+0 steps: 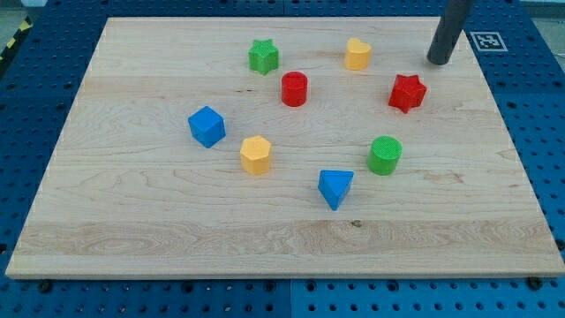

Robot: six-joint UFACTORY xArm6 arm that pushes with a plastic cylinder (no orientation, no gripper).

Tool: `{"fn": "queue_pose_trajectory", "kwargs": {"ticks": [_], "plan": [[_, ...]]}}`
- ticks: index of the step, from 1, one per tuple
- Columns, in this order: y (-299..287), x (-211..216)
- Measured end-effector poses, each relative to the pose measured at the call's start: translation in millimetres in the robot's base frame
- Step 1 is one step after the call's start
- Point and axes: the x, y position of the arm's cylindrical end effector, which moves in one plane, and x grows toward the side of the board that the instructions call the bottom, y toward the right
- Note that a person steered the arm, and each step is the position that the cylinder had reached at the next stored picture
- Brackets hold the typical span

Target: Push the yellow heart to the top left

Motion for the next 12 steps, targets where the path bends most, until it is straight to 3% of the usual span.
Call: {"fn": "queue_pose_trajectory", "kwargs": {"ticks": [3, 5, 8, 10, 12], "plan": [[-56.3, 3.4], [-125.5, 3.9], [-171.3, 0.2], [-220.9, -18.1], [-223.6, -33.0]]}}
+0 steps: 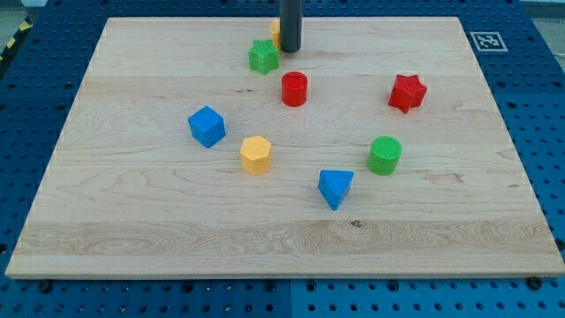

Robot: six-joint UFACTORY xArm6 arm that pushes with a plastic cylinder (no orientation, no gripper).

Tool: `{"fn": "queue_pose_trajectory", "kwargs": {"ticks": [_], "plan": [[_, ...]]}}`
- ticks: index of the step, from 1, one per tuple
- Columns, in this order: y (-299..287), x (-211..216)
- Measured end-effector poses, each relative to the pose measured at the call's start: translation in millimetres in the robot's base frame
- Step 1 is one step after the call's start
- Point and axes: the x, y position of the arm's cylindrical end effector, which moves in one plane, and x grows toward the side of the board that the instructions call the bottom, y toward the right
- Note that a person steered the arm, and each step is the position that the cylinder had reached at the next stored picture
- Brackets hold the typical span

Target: Push the yellow heart to the top left

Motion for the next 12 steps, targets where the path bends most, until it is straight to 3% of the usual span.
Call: {"fn": "queue_pose_trajectory", "kwargs": {"ticks": [5, 12], "plan": [[1.3, -56.1], [-145.3, -56.4]]}}
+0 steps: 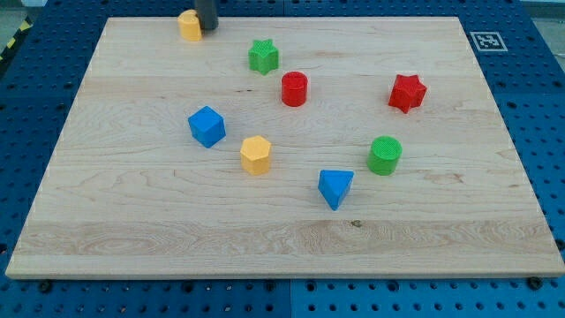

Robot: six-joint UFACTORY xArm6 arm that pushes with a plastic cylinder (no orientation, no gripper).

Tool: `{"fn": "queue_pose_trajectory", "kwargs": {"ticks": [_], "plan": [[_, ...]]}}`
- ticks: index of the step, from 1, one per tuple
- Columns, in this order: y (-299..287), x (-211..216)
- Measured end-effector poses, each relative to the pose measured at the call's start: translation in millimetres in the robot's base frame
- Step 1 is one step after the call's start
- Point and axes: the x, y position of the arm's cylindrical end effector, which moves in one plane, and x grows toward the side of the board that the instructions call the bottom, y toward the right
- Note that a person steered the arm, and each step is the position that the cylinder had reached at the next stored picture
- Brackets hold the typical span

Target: Push the yellow heart to the top left

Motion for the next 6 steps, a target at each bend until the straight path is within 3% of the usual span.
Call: {"fn": "queue_pose_trajectory", "kwargs": {"ticks": [3, 6], "plan": [[-48.5, -0.1], [-50.9, -0.1]]}}
